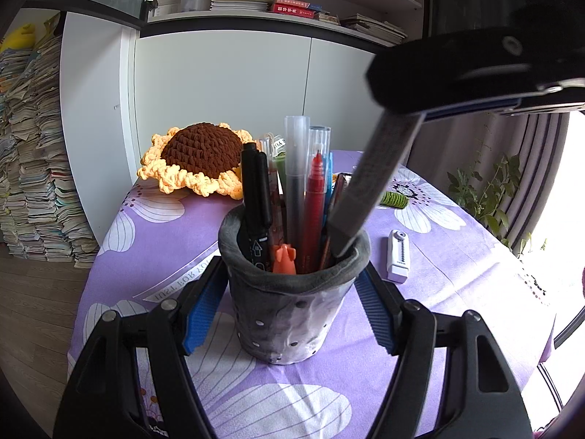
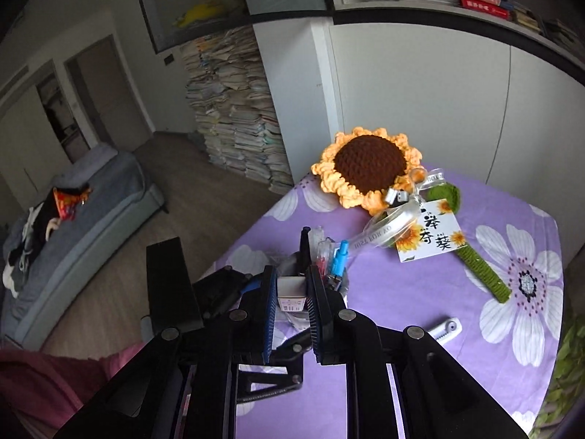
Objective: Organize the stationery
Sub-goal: 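Grasp the white eraser stick with the right gripper and insert it into the holder, then grasp the white correction tape with the right gripper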
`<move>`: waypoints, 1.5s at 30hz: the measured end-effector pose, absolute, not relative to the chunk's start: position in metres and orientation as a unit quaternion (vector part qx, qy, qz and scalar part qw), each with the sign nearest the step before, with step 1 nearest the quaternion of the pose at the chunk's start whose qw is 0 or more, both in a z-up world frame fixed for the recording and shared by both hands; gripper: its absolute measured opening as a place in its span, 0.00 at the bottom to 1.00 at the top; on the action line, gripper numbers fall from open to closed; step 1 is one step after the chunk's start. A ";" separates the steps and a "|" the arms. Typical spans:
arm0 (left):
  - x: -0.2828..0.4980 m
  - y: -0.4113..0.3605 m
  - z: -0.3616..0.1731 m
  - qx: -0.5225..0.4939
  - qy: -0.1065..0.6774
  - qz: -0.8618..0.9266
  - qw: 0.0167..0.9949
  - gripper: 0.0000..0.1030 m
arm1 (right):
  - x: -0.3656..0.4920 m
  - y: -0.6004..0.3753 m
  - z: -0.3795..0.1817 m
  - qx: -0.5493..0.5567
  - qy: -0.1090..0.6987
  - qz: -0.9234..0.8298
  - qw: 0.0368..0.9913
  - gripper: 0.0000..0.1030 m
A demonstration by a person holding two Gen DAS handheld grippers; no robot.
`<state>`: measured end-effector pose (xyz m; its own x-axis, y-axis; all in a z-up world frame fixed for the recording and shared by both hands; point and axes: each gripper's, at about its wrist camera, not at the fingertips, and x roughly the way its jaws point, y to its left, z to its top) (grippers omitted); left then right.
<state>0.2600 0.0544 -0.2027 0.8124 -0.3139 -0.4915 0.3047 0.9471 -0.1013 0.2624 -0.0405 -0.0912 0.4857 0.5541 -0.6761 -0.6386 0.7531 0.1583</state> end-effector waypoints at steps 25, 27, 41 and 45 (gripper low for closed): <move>0.262 0.055 -0.204 -0.010 0.266 -0.163 0.950 0.68 | 0.301 -0.045 -0.113 0.003 0.400 0.383 0.833 0.17; 0.262 0.055 -0.204 -0.010 0.266 -0.163 0.950 0.68 | 0.295 -0.059 -0.104 0.013 0.383 0.373 0.845 0.17; 0.262 0.055 -0.204 -0.010 0.266 -0.163 0.950 0.68 | 0.350 -0.172 -0.198 0.099 0.573 0.114 0.806 0.24; 0.262 0.055 -0.204 -0.010 0.266 -0.163 0.950 0.68 | 0.364 -0.175 -0.208 0.135 0.587 0.110 0.791 0.25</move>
<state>0.2620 0.0548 -0.2043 0.8048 -0.3157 -0.5027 0.3051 0.9464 -0.1058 0.3640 -0.1752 -0.2085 0.2878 0.3317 -0.8984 -0.0158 0.9396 0.3418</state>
